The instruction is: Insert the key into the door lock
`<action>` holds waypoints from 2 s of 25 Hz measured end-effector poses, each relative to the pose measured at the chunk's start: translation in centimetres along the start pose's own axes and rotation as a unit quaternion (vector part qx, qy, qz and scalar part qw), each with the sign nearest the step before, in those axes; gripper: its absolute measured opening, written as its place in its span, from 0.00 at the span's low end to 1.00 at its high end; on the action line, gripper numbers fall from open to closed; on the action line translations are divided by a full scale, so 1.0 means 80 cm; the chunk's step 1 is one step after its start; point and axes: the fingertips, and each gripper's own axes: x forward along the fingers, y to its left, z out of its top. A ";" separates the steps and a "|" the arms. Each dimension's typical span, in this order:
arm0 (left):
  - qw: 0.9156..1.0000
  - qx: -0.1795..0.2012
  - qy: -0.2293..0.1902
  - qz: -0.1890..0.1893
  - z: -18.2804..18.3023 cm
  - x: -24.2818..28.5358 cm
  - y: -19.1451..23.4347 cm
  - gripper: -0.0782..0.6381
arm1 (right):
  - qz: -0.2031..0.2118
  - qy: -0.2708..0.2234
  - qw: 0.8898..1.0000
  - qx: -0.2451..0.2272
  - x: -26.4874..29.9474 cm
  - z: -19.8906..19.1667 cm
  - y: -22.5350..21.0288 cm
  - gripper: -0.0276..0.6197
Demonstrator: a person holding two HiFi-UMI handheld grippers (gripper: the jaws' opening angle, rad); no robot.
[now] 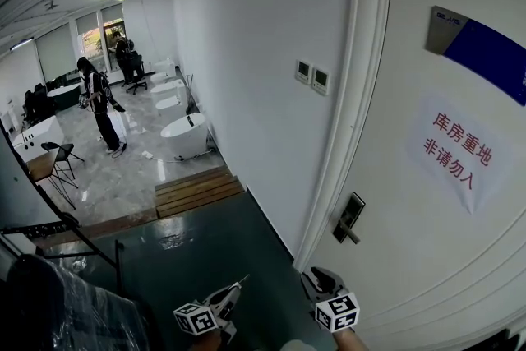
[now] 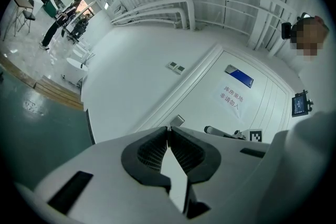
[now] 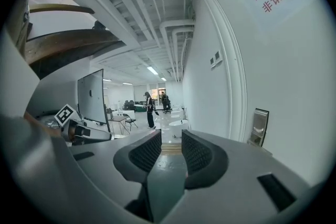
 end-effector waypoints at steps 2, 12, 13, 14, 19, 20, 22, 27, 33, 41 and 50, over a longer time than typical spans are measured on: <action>1.000 0.000 0.003 0.000 -0.002 0.008 -0.002 0.16 | -0.002 0.001 1.000 0.002 -0.002 -0.002 -0.008 0.21; 1.000 -0.004 0.014 0.005 -0.008 0.058 -0.028 0.16 | -0.005 0.008 1.000 0.013 -0.014 0.003 -0.062 0.21; 1.000 -0.004 0.017 0.005 -0.010 0.066 -0.031 0.16 | -0.007 0.007 1.000 0.013 -0.016 0.007 -0.069 0.21; 1.000 -0.004 0.020 0.003 -0.011 0.074 -0.034 0.16 | -0.008 0.005 1.000 0.012 -0.019 0.010 -0.076 0.21; 0.999 -0.003 0.031 -0.009 -0.018 0.121 -0.054 0.16 | -0.023 0.006 1.000 0.015 -0.037 0.012 -0.121 0.21; 0.999 -0.002 0.034 -0.011 -0.021 0.130 -0.058 0.16 | -0.028 0.008 0.999 0.014 -0.041 0.010 -0.129 0.21; 0.999 -0.001 0.042 -0.016 -0.027 0.146 -0.064 0.16 | -0.037 0.012 0.999 0.005 -0.049 0.007 -0.144 0.21; 0.998 -0.006 0.059 -0.025 -0.045 0.180 -0.074 0.16 | -0.054 0.013 0.998 -0.003 -0.065 0.004 -0.176 0.21; 0.997 -0.003 0.070 -0.030 -0.059 0.216 -0.086 0.16 | -0.067 0.012 0.998 0.001 -0.085 -0.005 -0.210 0.21; 0.996 -0.006 0.074 -0.040 -0.074 0.253 -0.098 0.16 | -0.078 0.012 0.997 0.006 -0.103 -0.018 -0.242 0.21; 0.995 -0.021 0.092 -0.044 -0.087 0.274 -0.095 0.16 | -0.088 0.021 0.996 0.012 -0.107 -0.030 -0.259 0.21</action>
